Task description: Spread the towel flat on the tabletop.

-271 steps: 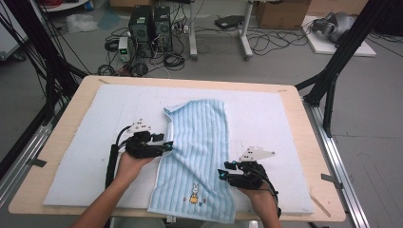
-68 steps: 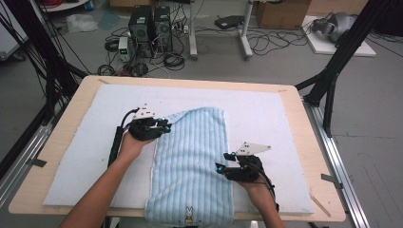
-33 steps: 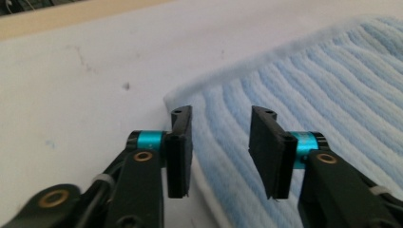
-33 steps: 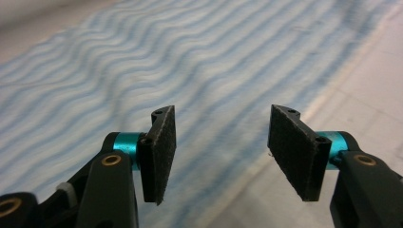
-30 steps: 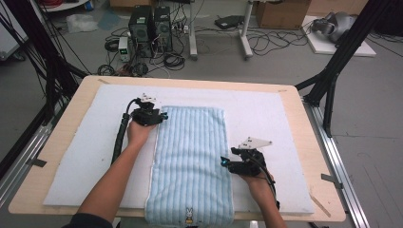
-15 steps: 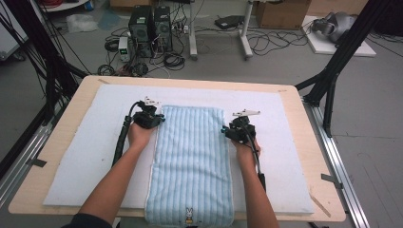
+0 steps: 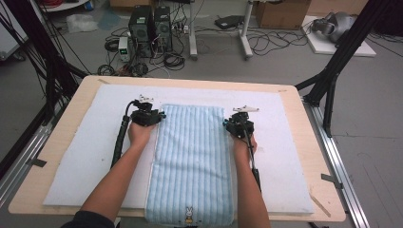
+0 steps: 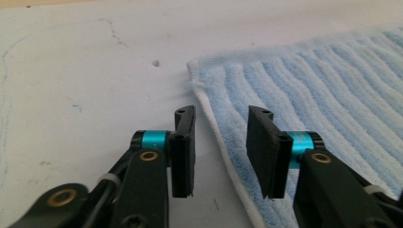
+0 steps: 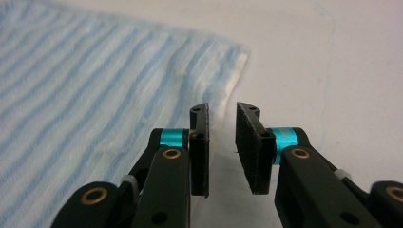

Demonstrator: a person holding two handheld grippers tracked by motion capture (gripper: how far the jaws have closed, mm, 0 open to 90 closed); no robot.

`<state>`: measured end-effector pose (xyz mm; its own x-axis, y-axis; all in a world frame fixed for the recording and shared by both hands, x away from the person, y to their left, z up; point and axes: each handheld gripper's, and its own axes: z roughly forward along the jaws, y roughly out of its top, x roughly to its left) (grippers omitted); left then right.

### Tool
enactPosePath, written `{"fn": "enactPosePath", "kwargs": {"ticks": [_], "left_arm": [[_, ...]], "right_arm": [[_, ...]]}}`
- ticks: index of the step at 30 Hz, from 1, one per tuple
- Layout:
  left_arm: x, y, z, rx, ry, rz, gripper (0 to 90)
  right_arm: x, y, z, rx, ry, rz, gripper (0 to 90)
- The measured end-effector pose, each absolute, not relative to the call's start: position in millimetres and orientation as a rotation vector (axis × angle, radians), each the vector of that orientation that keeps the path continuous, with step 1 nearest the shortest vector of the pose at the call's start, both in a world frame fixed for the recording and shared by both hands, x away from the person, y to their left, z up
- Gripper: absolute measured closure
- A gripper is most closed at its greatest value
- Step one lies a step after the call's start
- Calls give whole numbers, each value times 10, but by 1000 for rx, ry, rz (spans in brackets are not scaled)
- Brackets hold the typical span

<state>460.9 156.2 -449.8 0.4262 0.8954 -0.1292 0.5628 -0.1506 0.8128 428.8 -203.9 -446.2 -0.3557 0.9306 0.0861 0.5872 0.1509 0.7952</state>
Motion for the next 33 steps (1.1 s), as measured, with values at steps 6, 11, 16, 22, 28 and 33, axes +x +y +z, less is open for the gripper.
{"fn": "enactPosePath", "kwargs": {"ticks": [6,11,16,22,28,33], "left_arm": [[4598,1468,-4512,1918,1220,564,877],[4603,1482,-4506,1892,1246,575,869],[4573,1613,-4391,1789,1201,591,613],[4462,1685,-4237,1740,1125,501,520],[4222,1707,-4270,1717,1064,475,517],[4031,1793,-4266,1697,990,496,482]], "right_arm": [[4388,-1933,-4497,1404,2093,993,868],[4470,-1824,-4445,1410,2063,855,826],[4381,-1855,-4378,1394,2052,920,719],[4204,-1964,-4260,1326,2069,1036,641],[3883,-2088,-4171,1199,2139,1095,671],[3589,-2203,-4066,1108,2149,1192,563]]}}
